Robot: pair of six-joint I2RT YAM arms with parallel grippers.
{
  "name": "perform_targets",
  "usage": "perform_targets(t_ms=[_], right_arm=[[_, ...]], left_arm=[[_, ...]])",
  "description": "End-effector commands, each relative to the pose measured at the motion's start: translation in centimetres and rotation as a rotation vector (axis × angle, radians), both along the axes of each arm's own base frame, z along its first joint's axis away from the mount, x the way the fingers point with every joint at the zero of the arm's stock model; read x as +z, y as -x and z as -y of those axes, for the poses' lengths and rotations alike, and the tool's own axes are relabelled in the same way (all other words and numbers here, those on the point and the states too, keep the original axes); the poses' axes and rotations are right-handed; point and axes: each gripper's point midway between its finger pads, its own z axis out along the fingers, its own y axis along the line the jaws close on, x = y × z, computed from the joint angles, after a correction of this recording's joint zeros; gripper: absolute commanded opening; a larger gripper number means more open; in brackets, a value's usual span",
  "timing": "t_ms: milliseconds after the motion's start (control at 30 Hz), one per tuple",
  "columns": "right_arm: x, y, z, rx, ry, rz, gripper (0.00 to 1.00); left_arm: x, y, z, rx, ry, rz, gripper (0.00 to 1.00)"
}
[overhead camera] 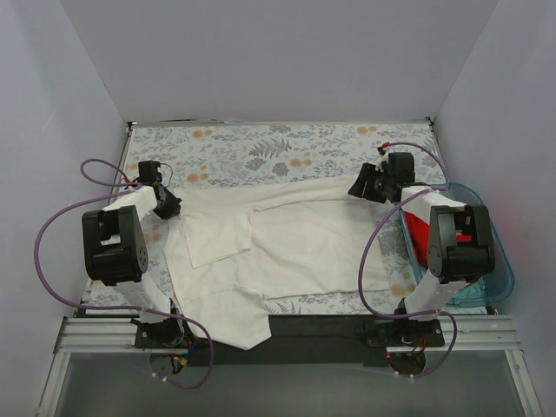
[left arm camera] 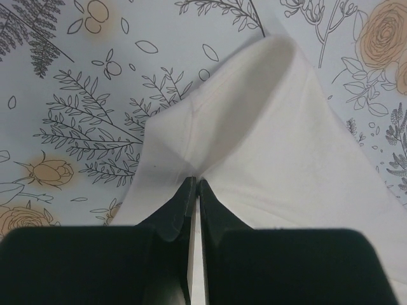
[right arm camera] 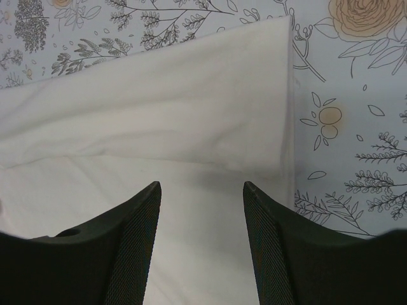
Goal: Fold and stack the t-shirts
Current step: Fold the tshirt
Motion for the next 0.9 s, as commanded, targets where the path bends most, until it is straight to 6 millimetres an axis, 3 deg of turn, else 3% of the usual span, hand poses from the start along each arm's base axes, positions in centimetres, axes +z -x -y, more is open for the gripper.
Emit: perform_targets(t_ms=[0, 267, 667, 867], right_arm=[[0.1, -0.8, 0.9, -0.033, 0.014, 0.026, 0.61], [-0.6, -1.5, 2.7, -0.135, 0.005, 0.0, 0.59], [-2.5, -2.1, 2.4, -0.18, -0.083, -0.055, 0.51], [-3.3, -2.0, 2.5, -0.19, -0.09, -0.076, 0.37]], left_arm=[[1.0, 0.7, -0.7, 0.043, -0.028, 0.002, 0.0], [1.7, 0.1, -1.0, 0.02, -0.047, 0.031, 0.0], [1.3, 0.1, -0.6, 0.002, -0.035, 0.041, 0.0], [1.2, 0.0, -0.5, 0.001, -0.03, 0.038, 0.0]])
